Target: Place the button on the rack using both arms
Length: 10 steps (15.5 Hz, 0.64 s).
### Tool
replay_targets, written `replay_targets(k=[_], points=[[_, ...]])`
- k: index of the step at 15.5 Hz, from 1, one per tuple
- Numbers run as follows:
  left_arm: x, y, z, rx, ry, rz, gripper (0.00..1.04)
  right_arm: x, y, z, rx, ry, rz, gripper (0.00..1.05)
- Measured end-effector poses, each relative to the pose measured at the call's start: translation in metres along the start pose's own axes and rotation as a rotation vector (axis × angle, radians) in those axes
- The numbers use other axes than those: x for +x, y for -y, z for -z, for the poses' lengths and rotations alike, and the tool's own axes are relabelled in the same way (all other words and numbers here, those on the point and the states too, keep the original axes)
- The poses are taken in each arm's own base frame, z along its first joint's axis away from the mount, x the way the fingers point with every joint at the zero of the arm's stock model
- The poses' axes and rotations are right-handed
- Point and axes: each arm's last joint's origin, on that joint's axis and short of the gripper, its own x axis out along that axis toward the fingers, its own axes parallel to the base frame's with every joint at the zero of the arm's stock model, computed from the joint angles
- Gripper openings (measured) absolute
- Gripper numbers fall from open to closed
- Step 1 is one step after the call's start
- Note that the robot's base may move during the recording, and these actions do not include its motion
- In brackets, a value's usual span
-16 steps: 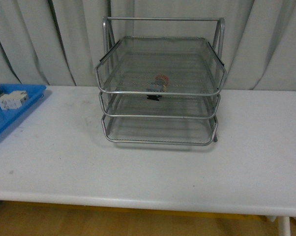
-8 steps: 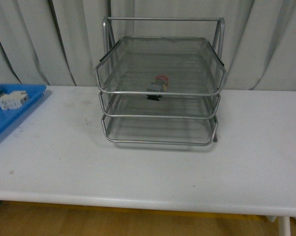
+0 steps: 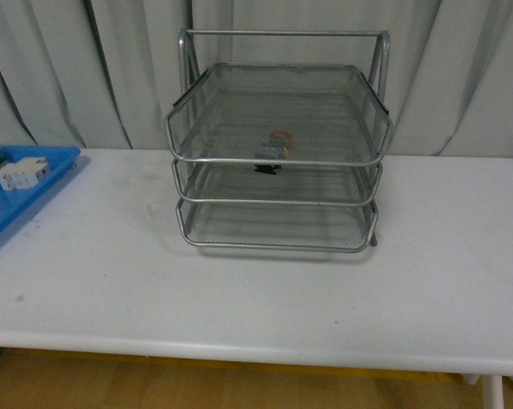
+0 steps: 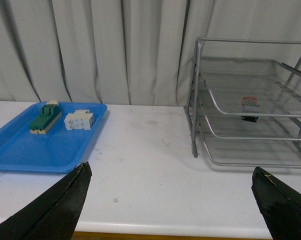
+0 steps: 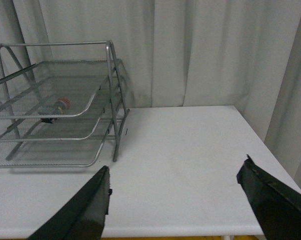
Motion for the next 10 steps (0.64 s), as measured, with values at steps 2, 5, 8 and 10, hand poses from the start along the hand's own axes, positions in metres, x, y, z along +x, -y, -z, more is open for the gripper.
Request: replay_targets(k=[2, 5, 8, 10], points=[[0.0000, 0.0000, 0.0000, 0.000, 0.000, 0.000, 0.98, 0.0000, 0.0000, 0.0000, 0.000, 0.000, 0.000, 1.00], [0.0000, 0.0000, 0.0000, 0.000, 0.000, 0.000, 0.98, 0.0000, 0.0000, 0.0000, 0.000, 0.000, 0.000, 0.98], [0.0000, 0.0000, 0.0000, 0.000, 0.000, 0.000, 0.98, 0.0000, 0.0000, 0.0000, 0.000, 0.000, 0.000, 0.98], [0.0000, 0.0000, 0.0000, 0.000, 0.000, 0.000, 0.98, 0.0000, 0.0000, 0.0000, 0.000, 0.000, 0.000, 0.98]])
